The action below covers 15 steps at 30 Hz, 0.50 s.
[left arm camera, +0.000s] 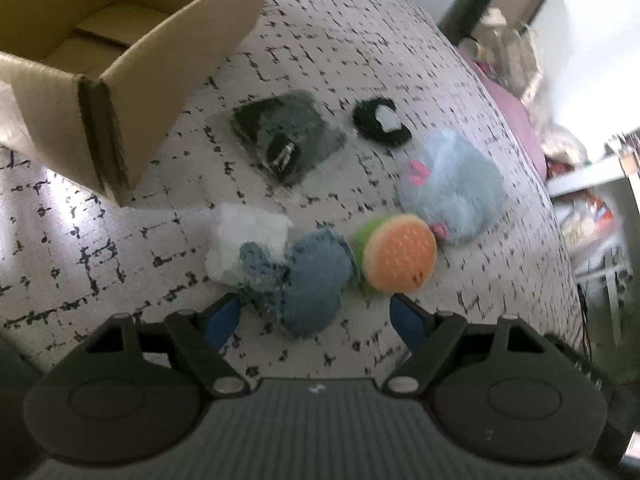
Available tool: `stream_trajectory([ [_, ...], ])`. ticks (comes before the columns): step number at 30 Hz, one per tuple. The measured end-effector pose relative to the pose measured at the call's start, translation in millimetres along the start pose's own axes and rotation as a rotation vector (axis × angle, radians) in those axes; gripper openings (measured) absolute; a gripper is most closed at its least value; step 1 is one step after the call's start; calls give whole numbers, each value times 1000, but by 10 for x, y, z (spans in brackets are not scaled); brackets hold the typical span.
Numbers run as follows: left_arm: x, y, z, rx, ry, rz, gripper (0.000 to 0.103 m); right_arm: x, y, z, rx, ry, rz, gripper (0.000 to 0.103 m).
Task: Organize soft objects
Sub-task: 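Lower the left gripper onto the blue denim plush while the right gripper approaches the blue tissue pack, then close the right gripper on the blue tissue pack while the left gripper lifts the denim plush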
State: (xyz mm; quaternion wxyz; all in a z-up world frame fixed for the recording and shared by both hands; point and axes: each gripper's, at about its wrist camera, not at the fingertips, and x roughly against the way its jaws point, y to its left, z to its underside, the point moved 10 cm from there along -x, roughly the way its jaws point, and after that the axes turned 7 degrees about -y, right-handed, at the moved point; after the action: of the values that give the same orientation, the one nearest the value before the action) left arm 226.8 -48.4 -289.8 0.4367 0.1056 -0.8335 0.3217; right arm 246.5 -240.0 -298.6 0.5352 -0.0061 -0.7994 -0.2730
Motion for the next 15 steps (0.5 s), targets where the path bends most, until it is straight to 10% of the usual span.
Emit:
stream_trajectory([
  [8, -72, 14, 21, 36, -12, -6, 26, -75, 29, 22, 12, -2, 11, 88],
  [15, 19, -25, 4, 40, -22, 26, 22, -131, 68, 12, 49, -28, 50, 88],
])
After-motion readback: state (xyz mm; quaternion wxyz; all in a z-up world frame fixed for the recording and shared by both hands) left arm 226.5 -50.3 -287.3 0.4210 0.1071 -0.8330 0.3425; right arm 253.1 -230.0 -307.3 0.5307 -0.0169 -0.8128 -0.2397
